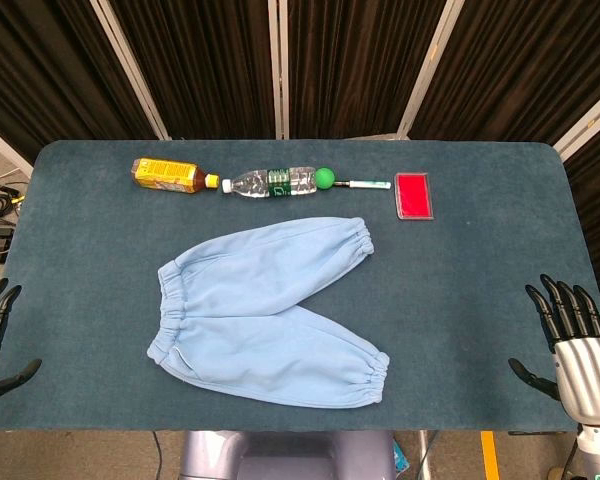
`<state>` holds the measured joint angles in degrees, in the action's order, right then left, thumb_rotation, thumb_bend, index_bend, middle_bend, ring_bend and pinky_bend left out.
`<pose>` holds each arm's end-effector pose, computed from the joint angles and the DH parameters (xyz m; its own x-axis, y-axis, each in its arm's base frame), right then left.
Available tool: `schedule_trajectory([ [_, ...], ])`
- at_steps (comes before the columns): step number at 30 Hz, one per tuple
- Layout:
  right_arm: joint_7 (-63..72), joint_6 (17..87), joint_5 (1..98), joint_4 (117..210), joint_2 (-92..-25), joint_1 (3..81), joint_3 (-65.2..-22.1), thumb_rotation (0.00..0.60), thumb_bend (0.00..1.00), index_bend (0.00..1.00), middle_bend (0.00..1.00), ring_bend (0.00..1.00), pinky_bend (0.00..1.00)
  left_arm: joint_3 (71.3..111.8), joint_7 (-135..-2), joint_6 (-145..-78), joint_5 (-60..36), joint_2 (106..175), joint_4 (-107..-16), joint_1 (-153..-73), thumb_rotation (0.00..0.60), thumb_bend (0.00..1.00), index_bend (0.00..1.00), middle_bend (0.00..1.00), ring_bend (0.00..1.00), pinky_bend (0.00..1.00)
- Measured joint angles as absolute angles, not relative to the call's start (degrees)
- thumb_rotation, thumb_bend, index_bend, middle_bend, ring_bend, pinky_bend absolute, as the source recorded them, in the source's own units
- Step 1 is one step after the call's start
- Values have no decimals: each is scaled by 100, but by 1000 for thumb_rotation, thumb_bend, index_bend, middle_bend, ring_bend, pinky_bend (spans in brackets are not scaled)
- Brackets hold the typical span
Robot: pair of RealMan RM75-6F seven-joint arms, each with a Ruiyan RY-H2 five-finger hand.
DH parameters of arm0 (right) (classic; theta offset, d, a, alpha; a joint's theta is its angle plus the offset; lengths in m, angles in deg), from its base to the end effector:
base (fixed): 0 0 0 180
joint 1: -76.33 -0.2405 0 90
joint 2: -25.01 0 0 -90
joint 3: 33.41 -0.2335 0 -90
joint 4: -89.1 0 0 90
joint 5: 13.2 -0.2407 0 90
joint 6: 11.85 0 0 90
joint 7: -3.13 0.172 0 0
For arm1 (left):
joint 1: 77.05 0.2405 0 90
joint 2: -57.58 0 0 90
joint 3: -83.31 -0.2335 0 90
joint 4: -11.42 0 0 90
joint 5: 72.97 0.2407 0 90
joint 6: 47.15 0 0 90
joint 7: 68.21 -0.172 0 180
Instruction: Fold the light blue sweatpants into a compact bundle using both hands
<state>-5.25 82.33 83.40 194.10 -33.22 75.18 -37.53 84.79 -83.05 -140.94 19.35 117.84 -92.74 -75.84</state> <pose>-0.2350 -0.1902 0.1502 0.4074 0.1674 0.8978 -0.8937 -0.1291 0.4296 -0.2591 0.1717 0.1375 0.5040 -0.0893 0.8591 0.8624 -0.0037 -0.5063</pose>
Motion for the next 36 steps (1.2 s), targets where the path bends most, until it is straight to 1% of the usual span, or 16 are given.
schedule_trajectory([
  [10, -322, 8081, 8510, 19360, -3284, 7455, -3639, 600, 0, 16, 0, 0, 0, 8468, -8264, -14049, 1941, 11765, -9284, -7603, 600, 22, 0, 0, 0, 0],
  [15, -1, 7701, 8969, 19234, -3236, 7253, -3410, 600, 0, 66, 4, 0, 0, 8479, -8303, -13980, 1915, 11783, -9301, -7644, 600, 22, 0, 0, 0, 0],
  [17, 114, 7478, 9303, 19074, -3266, 7092, -3292, 600, 0, 89, 33, 0, 2, 8489, -8320, -13944, 1878, 11794, -9307, -7661, 600, 22, 0, 0, 0, 0],
  [19, 230, 7236, 9638, 18892, -3322, 6906, -3175, 600, 0, 118, 91, 6, 64, 8506, -8345, -13893, 1813, 11807, -9309, -7683, 600, 22, 0, 0, 0, 0],
  [21, 349, 6899, 10022, 18678, -3413, 6655, -3030, 600, 0, 151, 149, 35, 146, 8522, -8367, -13846, 1752, 11819, -9306, -7704, 600, 22, 0, 0, 0, 0],
  [23, 397, 6546, 10368, 18454, -3560, 6386, -2904, 600, 0, 199, 209, 94, 196, 8539, -8386, -13791, 1687, 11830, -9297, -7728, 600, 22, 0, 0, 0, 0],
  [27, 283, 6167, 10804, 17958, -4059, 6007, -2780, 600, 0, 294, 272, 159, 222, 8610, -8459, -13643, 1476, 11866, -9257, -7810, 600, 21, 0, 0, 0, 0],
  [30, 151, 6122, 11009, 17523, -4488, 5868, -2741, 600, 0, 324, 301, 191, 240, 8644, -8529, -13543, 1348, 11904, -9226, -7862, 600, 22, 0, 0, 0, 0],
  [36, 79, 6196, 11244, 16831, -5078, 5633, -2660, 600, 0, 331, 304, 200, 251, 8666, -8592, -13466, 1227, 11949, -9186, -7910, 600, 22, 0, 0, 0, 0],
])
